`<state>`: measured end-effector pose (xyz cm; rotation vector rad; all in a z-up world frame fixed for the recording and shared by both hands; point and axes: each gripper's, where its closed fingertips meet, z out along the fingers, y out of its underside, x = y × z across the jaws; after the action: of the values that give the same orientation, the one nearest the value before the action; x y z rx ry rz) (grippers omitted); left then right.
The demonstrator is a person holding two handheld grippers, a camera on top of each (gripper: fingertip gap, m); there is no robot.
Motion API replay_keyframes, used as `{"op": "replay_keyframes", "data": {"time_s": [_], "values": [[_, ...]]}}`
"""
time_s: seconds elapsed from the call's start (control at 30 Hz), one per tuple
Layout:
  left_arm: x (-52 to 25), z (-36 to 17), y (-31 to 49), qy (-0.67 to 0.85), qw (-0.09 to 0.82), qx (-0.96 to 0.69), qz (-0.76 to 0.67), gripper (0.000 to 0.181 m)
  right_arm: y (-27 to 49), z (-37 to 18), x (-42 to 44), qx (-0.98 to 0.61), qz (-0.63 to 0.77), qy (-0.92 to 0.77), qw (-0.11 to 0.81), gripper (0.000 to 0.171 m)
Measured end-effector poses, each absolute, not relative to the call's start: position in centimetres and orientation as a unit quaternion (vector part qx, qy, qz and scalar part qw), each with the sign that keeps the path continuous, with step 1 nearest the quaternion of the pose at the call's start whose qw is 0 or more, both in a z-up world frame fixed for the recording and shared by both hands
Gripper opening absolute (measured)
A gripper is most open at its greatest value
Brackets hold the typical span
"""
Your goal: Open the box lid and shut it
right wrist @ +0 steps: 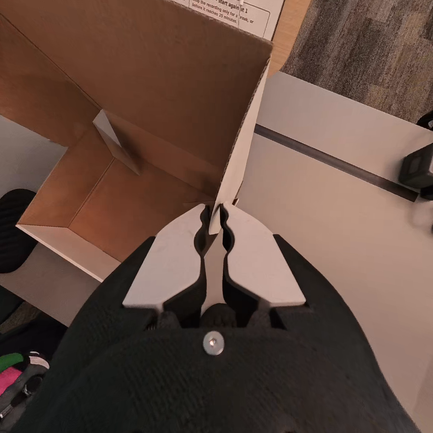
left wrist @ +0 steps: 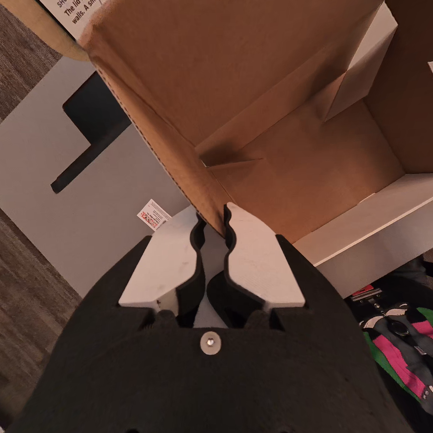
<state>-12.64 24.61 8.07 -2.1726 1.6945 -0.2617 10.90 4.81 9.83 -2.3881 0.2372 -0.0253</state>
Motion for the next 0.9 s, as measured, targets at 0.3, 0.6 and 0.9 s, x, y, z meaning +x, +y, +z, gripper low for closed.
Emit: {"op": "replay_keyframes", "data": {"time_s": [0.3,0.6,0.9], "values": [[-13.2,9.5,24.6,0.591,0.215,-0.769,-0.115,0.037,5.1,10.2,10.6,-0.926,-0.045,0.069,0.369,0.023],[-14.0,13.1,23.9,0.568,0.295,-0.744,-0.191,0.042,4.6,11.0,11.1,-0.919,-0.095,0.052,0.379,0.036],[-14.9,15.7,22.2,0.517,0.386,-0.705,-0.295,0.048,2.9,12.2,12.3,-0.917,-0.13,0.066,0.372,0.044]]}}
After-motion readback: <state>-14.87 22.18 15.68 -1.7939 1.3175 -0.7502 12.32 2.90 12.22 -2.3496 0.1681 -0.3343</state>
